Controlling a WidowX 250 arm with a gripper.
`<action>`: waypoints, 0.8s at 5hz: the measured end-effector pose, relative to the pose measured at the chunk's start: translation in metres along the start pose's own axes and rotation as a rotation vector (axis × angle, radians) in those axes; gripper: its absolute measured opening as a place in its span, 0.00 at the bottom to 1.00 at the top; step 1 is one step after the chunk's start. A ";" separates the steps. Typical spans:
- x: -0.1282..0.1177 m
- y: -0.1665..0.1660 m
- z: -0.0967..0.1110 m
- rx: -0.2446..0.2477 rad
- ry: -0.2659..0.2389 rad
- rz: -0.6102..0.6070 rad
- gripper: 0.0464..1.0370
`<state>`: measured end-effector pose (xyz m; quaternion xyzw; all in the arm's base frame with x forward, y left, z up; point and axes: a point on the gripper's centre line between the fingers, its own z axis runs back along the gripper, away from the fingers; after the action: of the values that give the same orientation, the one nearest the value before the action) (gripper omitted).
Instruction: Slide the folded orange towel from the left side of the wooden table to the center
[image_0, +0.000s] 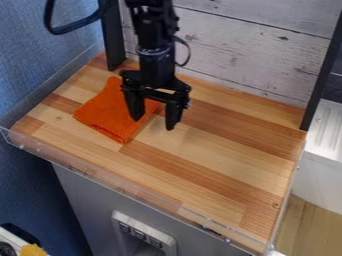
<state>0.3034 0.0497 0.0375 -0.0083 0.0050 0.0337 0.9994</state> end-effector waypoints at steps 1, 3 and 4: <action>0.001 0.015 0.007 0.003 -0.047 0.018 0.96; 0.000 0.037 0.007 0.013 -0.070 0.049 0.96; 0.005 0.042 0.011 0.018 -0.073 0.049 0.96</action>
<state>0.3053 0.0918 0.0483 0.0019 -0.0311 0.0584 0.9978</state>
